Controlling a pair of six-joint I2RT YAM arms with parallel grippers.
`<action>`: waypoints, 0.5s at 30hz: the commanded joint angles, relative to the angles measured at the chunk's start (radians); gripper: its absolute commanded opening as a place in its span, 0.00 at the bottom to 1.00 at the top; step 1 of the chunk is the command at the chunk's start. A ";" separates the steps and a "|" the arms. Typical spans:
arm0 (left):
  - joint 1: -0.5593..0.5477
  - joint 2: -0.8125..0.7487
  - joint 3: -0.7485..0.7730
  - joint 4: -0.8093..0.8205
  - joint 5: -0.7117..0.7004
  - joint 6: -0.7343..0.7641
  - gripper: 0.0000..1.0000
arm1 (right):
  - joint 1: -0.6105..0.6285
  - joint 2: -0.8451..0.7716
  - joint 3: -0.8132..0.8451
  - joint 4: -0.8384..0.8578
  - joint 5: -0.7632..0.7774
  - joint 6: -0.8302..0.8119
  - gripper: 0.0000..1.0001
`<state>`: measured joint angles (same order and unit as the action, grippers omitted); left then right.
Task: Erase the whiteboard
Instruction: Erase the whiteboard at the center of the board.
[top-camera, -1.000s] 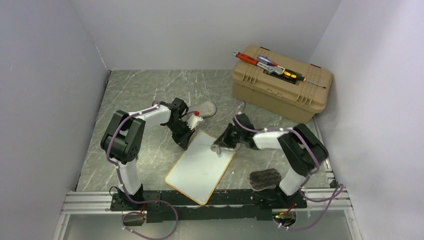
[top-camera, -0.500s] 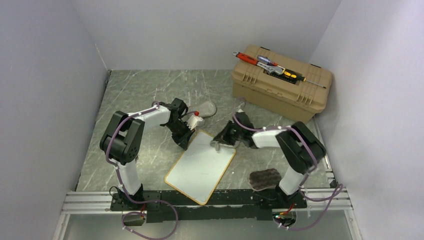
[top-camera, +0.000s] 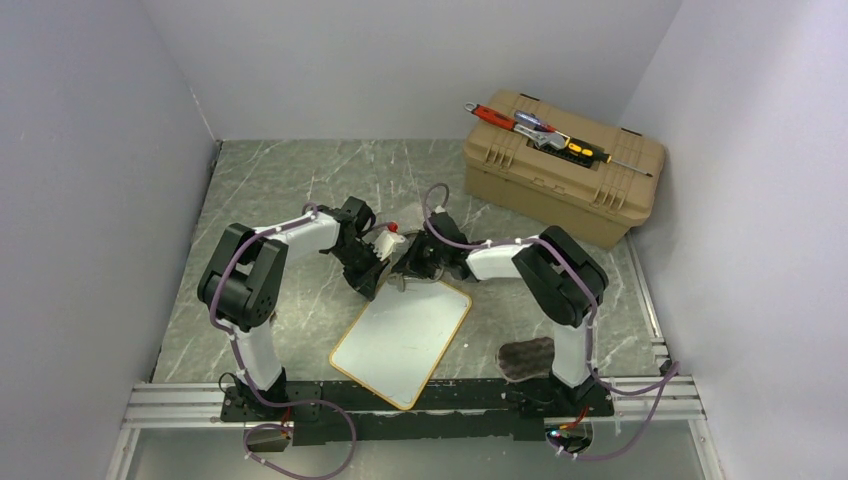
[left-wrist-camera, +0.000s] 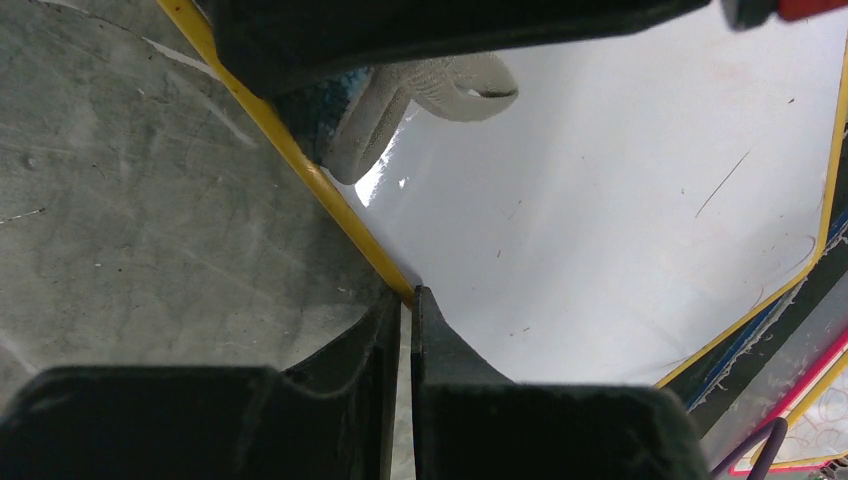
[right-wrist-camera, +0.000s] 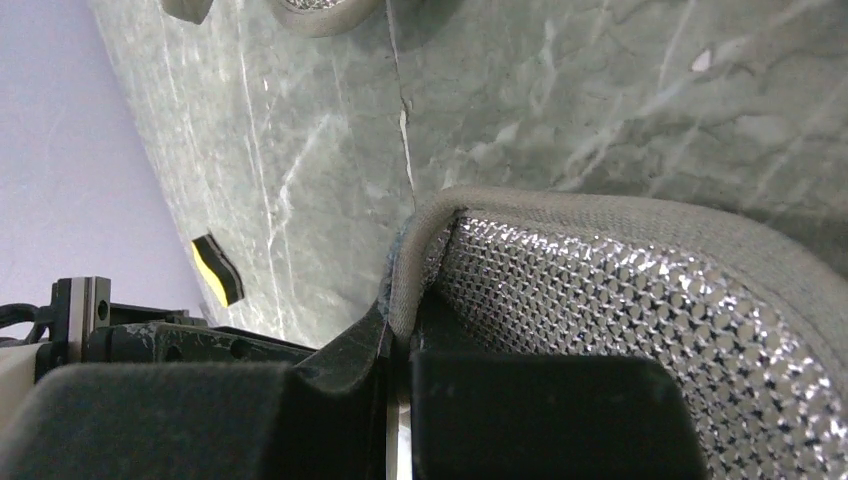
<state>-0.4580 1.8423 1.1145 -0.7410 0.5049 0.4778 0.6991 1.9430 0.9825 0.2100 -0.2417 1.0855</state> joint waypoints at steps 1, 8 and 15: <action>-0.025 0.097 -0.093 0.043 -0.125 0.074 0.04 | 0.015 0.028 -0.169 -0.160 0.086 0.006 0.00; -0.024 0.095 -0.095 0.043 -0.123 0.075 0.04 | -0.124 -0.351 -0.634 -0.197 0.105 -0.007 0.00; -0.024 0.094 -0.096 0.043 -0.121 0.069 0.04 | -0.139 -0.470 -0.707 -0.207 0.084 -0.004 0.00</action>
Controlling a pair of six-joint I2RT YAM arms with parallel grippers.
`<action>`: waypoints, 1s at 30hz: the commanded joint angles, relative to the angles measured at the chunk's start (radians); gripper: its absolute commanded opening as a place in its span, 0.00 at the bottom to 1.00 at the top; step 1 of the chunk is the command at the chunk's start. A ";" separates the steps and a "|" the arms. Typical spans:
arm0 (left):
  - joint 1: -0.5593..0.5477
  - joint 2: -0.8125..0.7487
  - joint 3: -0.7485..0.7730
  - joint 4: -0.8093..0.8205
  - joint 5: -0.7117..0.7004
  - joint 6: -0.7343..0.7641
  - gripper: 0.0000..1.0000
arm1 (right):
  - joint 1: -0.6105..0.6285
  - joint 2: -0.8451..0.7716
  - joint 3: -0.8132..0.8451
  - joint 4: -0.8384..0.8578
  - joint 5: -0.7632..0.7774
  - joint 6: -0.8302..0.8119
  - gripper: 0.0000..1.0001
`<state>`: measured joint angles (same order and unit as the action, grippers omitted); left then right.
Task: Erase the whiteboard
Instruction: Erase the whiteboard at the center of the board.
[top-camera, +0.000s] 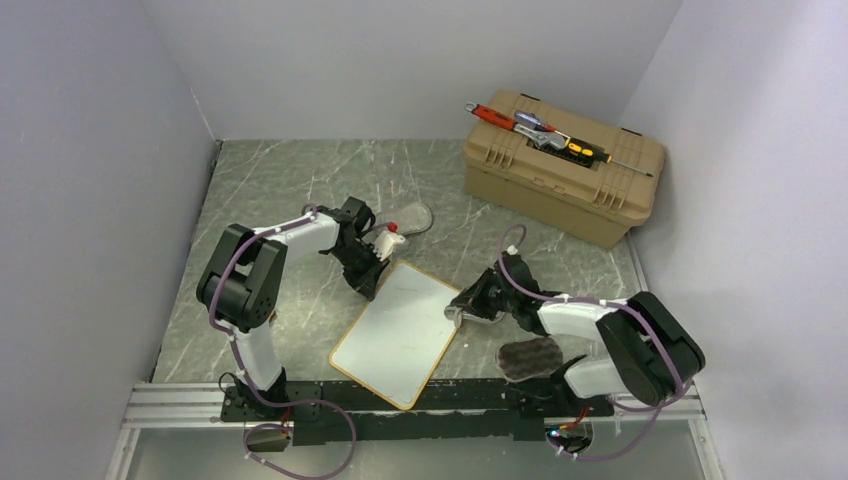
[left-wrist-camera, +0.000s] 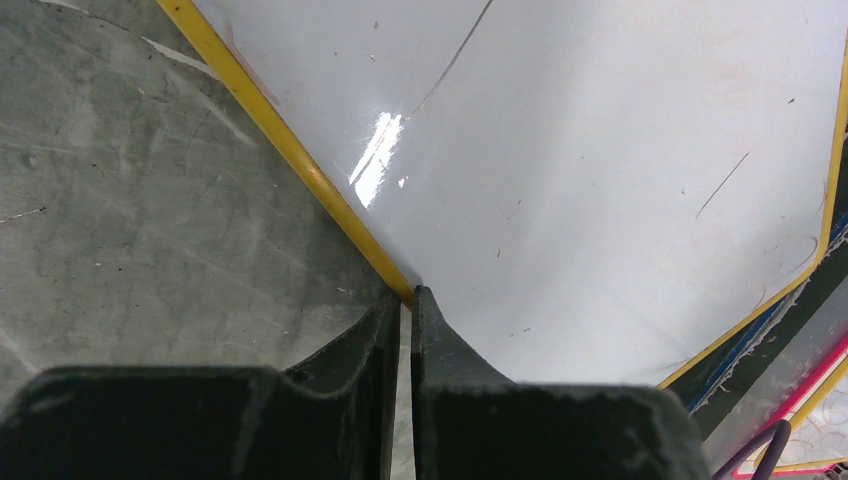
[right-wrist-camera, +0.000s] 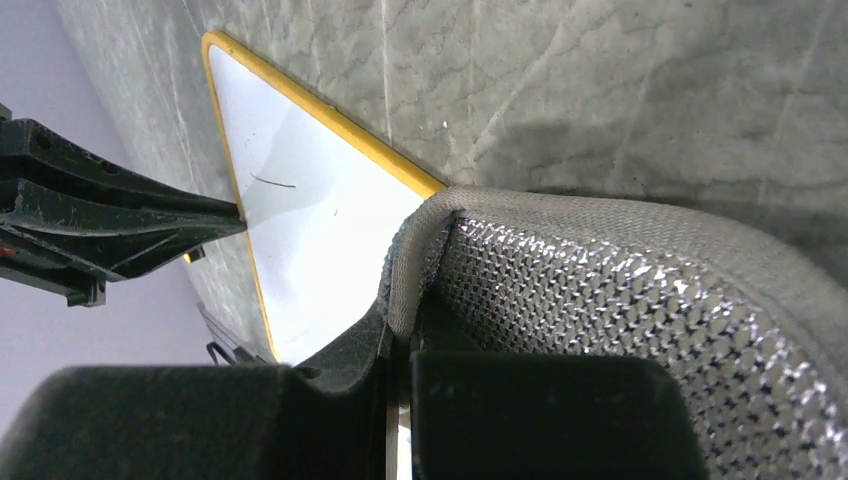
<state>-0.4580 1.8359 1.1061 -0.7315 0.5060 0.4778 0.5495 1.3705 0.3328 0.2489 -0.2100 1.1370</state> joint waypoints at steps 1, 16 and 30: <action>-0.024 0.102 -0.087 0.033 -0.120 0.067 0.04 | 0.028 0.168 -0.034 -0.204 0.032 -0.045 0.00; -0.024 0.106 -0.078 0.016 -0.124 0.070 0.04 | 0.087 0.211 -0.073 -0.170 -0.127 -0.055 0.00; -0.025 0.114 -0.066 0.005 -0.121 0.067 0.04 | 0.297 0.439 0.236 -0.254 -0.204 -0.154 0.00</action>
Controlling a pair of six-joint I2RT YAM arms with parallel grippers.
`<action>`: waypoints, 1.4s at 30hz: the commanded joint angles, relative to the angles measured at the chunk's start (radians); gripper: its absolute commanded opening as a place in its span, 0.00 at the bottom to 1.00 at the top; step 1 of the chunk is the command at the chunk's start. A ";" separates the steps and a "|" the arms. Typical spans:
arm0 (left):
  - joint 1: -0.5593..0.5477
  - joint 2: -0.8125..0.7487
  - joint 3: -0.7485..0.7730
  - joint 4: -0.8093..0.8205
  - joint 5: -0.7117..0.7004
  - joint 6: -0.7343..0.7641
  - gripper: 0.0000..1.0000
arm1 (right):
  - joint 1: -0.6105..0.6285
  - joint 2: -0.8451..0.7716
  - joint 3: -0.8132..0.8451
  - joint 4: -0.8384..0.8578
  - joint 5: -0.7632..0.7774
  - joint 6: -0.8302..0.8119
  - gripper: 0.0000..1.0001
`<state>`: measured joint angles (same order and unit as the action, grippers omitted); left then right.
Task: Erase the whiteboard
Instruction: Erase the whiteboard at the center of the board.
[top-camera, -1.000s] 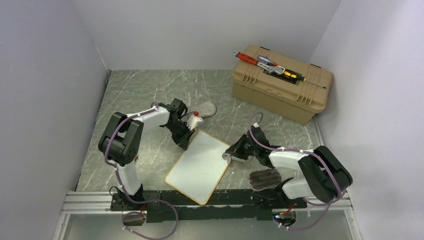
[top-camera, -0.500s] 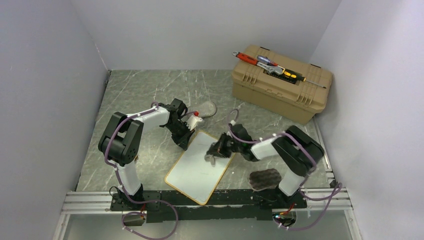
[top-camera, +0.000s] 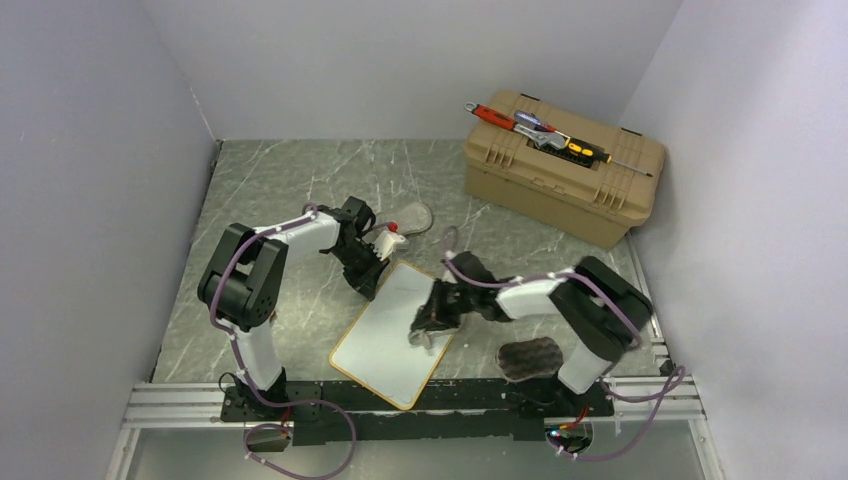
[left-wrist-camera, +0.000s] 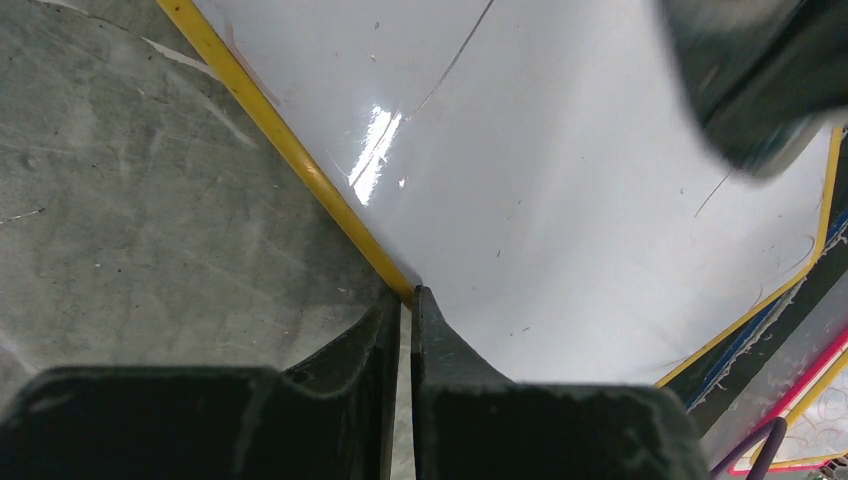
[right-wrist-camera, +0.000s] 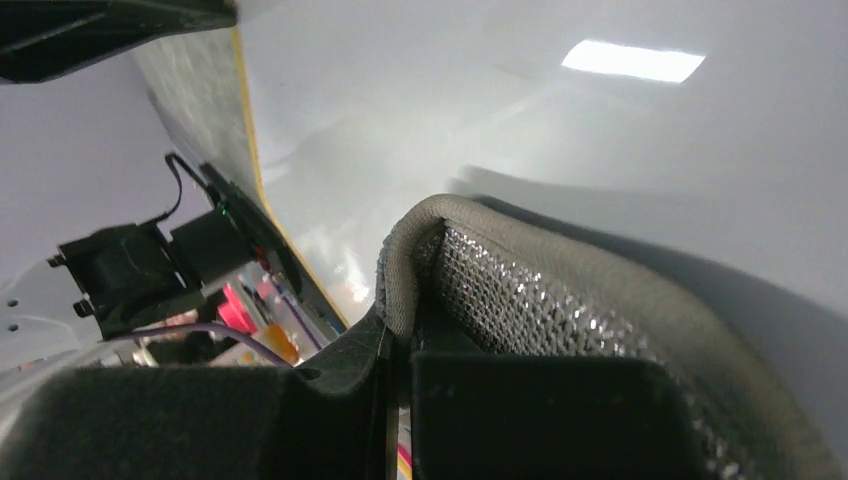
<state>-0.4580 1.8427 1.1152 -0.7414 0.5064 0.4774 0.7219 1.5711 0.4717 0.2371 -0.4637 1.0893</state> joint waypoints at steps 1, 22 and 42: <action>-0.024 0.107 -0.073 0.011 -0.120 0.067 0.04 | 0.138 0.277 0.132 -0.242 0.037 -0.108 0.00; -0.024 0.105 -0.076 0.006 -0.121 0.069 0.04 | 0.161 0.229 0.144 -0.293 0.120 -0.115 0.00; -0.024 0.094 -0.072 -0.008 -0.121 0.072 0.04 | 0.243 -0.036 -0.030 -0.429 0.250 -0.024 0.00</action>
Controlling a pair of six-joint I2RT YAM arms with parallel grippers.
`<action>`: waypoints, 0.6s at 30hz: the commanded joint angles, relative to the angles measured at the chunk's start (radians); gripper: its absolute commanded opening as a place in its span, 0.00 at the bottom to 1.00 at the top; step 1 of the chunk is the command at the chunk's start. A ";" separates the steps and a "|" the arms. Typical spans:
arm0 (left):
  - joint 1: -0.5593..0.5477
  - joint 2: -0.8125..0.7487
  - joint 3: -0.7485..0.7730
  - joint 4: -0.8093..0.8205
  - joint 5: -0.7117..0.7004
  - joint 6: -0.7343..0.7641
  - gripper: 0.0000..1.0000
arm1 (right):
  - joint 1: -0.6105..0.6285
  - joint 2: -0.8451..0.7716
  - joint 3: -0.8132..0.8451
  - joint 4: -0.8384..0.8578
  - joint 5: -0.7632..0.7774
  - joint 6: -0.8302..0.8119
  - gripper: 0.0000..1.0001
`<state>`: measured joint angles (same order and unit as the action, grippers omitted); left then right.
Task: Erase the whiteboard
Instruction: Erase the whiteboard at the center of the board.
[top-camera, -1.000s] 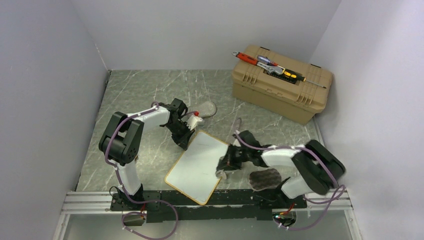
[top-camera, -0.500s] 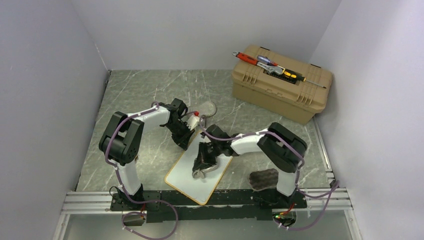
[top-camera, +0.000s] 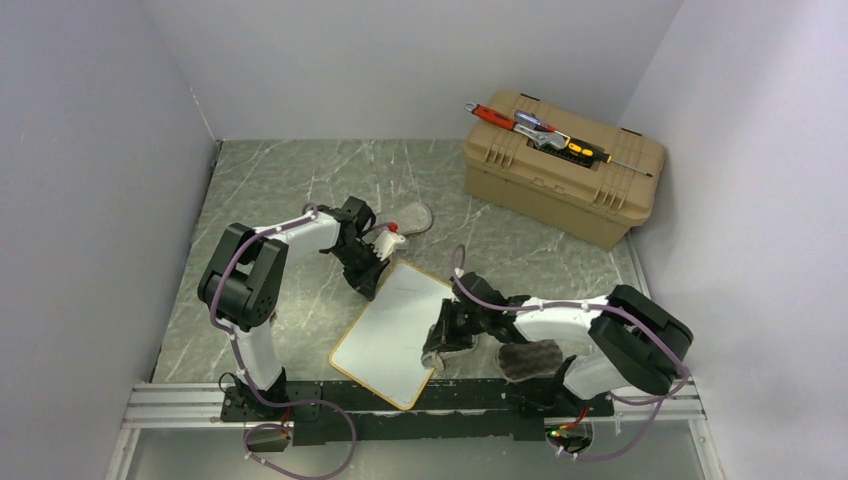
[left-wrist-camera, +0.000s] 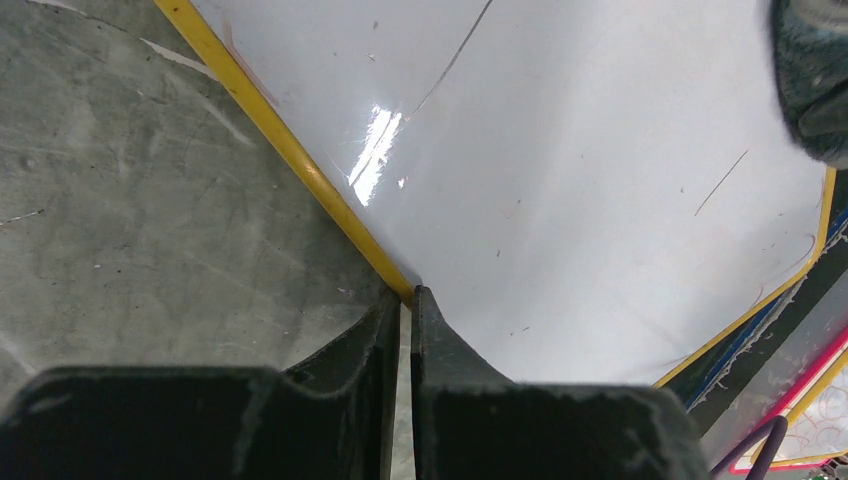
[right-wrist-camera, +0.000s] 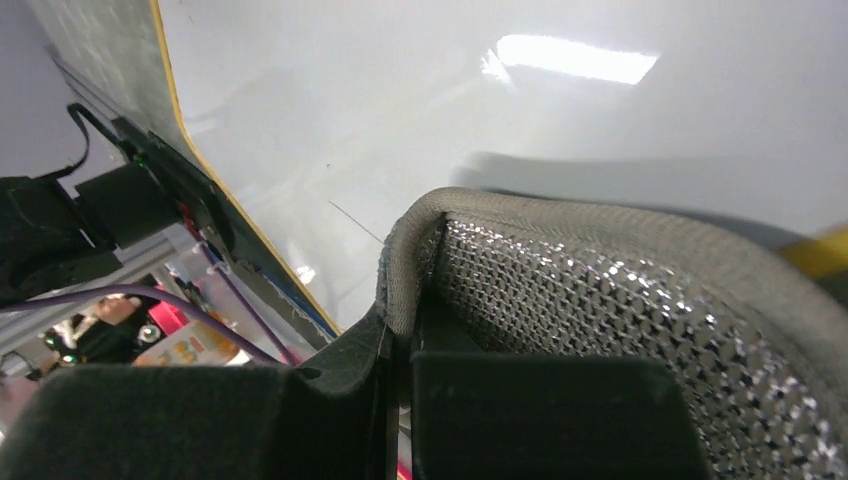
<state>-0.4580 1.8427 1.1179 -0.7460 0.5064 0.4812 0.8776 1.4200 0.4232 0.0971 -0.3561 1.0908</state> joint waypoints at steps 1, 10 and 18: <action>-0.024 0.096 -0.072 -0.006 -0.120 0.068 0.04 | 0.104 0.167 0.057 -0.286 0.135 -0.036 0.00; -0.024 0.093 -0.065 -0.019 -0.120 0.068 0.04 | 0.069 0.480 0.365 -0.230 0.083 -0.143 0.00; -0.024 0.096 -0.075 -0.009 -0.114 0.067 0.04 | -0.259 0.194 0.063 -0.251 0.127 -0.149 0.00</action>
<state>-0.4580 1.8439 1.1213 -0.7513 0.5056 0.4812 0.7277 1.6737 0.6228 0.1150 -0.5430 1.0370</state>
